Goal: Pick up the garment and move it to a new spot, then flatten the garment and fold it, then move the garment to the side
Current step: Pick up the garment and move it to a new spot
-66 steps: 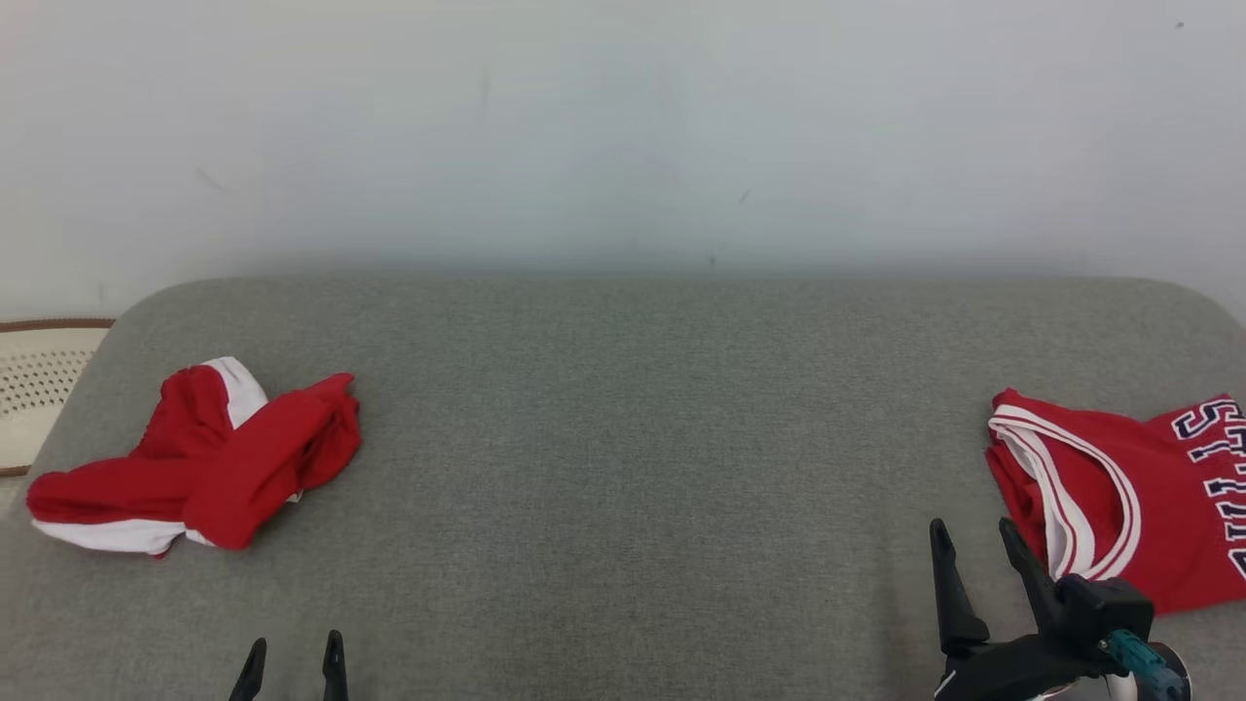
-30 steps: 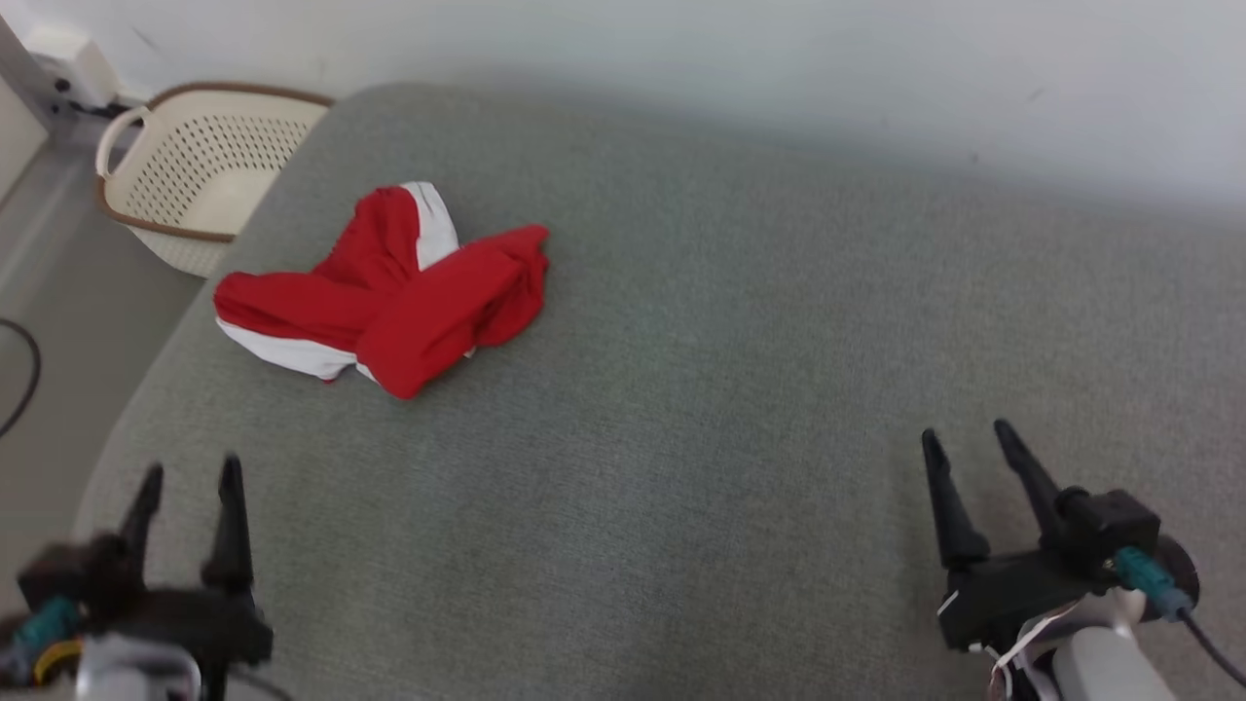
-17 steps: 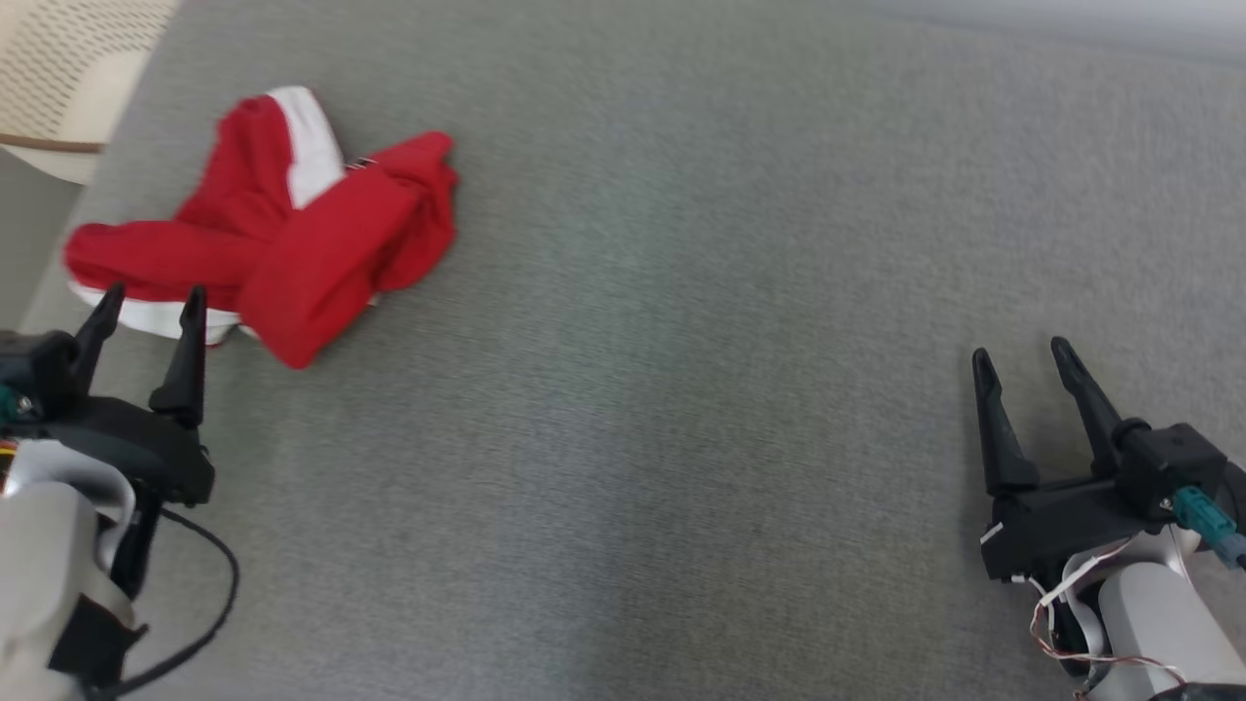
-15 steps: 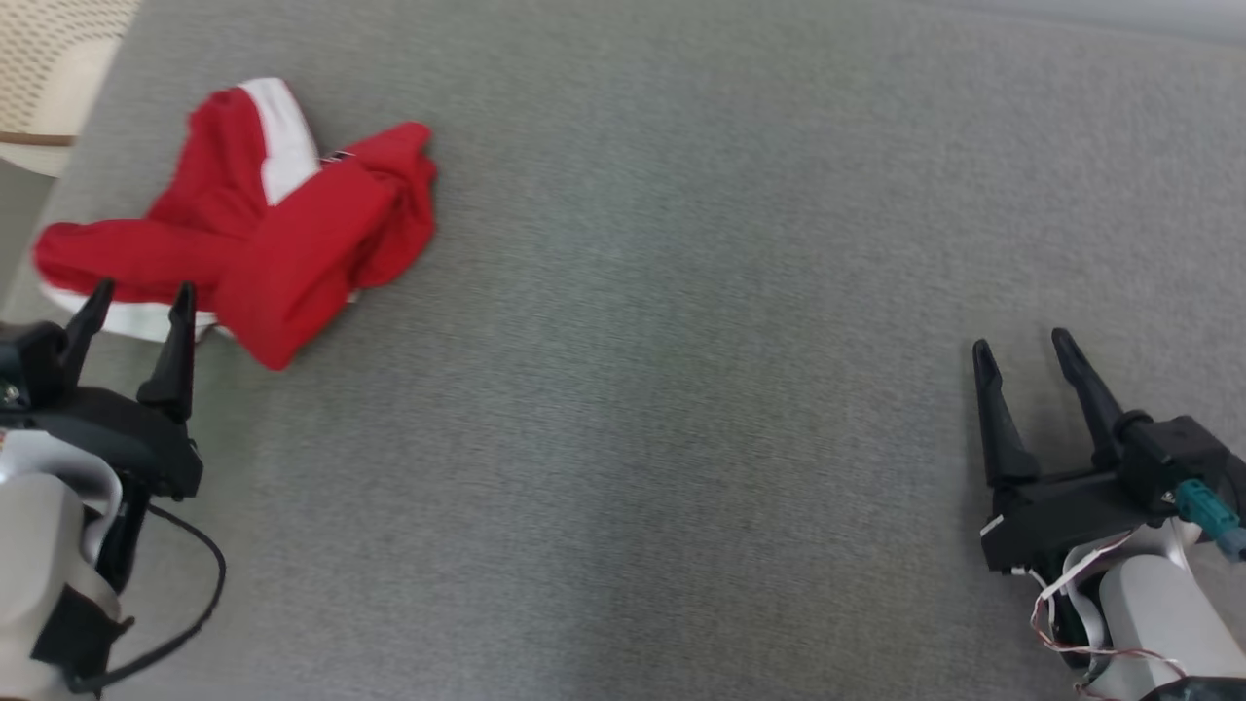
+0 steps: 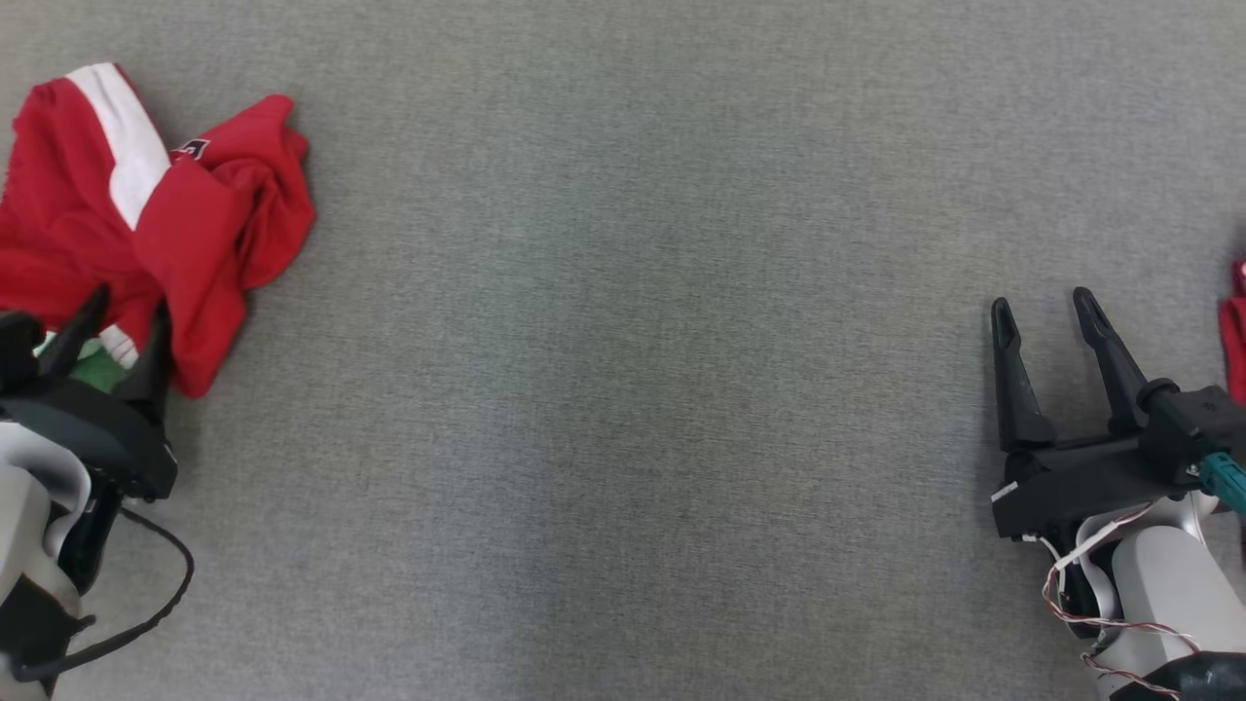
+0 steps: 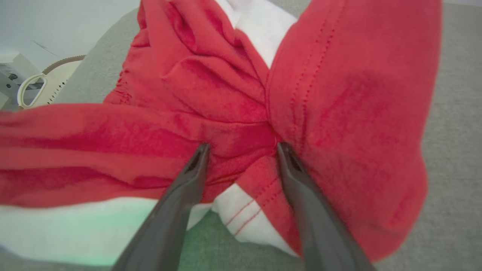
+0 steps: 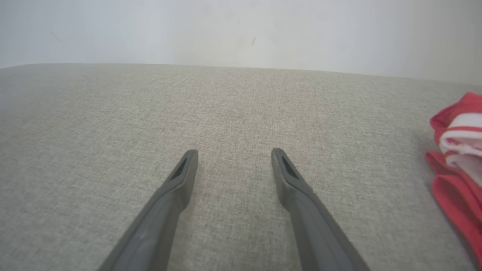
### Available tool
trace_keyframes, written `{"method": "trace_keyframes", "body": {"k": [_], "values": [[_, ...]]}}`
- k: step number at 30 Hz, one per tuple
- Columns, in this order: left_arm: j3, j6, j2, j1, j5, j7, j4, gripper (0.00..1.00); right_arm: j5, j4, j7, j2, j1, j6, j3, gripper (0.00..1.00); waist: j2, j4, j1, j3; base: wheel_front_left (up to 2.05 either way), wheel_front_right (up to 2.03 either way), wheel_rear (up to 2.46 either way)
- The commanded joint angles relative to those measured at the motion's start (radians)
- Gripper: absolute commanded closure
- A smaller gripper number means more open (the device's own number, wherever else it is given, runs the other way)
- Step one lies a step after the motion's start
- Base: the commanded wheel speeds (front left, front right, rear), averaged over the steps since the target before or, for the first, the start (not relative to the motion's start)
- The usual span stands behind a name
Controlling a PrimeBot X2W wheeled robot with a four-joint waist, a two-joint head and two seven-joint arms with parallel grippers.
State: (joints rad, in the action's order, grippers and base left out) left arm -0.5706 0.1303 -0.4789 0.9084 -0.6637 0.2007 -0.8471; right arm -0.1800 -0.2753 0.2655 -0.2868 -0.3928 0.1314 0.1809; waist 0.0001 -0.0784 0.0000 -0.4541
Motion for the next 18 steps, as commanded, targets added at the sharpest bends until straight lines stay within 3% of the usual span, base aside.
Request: {"method": "trace_keyframes", "body": {"k": [1, 6, 10, 18], "values": [[-0.035, -0.001, -0.008, 0.008, -0.017, 0.002, -0.011, 1.0, -0.008, -0.017, -0.003, 0.005, 0.016, -0.002, -0.002, 0.0, -0.0001, 0.011, 0.0, 0.004, 0.0, 0.0, 0.0], [-0.111, -0.001, -0.029, 0.051, -0.018, 0.05, 0.027, 1.0, -0.012, -0.013, -0.002, 0.035, 0.019, -0.001, -0.01, 0.0, -0.0001, 0.024, 0.0, 0.039, 0.0, 0.0, 0.0], [-0.16, -0.001, -0.001, 0.052, 0.0, 0.06, 0.057, 1.0, -0.017, -0.015, -0.002, 0.052, 0.017, -0.001, -0.011, 0.0, -0.0001, 0.035, 0.0, 0.069, 0.0, 0.0, 0.0], [-0.174, -0.001, 0.158, 0.01, 0.037, 0.065, 0.184, 1.0, -0.028, -0.032, -0.001, 0.092, 0.022, -0.001, 0.003, 0.0, -0.0001, 0.088, 0.0, 0.14, 0.0, 0.0, 0.0]]}}
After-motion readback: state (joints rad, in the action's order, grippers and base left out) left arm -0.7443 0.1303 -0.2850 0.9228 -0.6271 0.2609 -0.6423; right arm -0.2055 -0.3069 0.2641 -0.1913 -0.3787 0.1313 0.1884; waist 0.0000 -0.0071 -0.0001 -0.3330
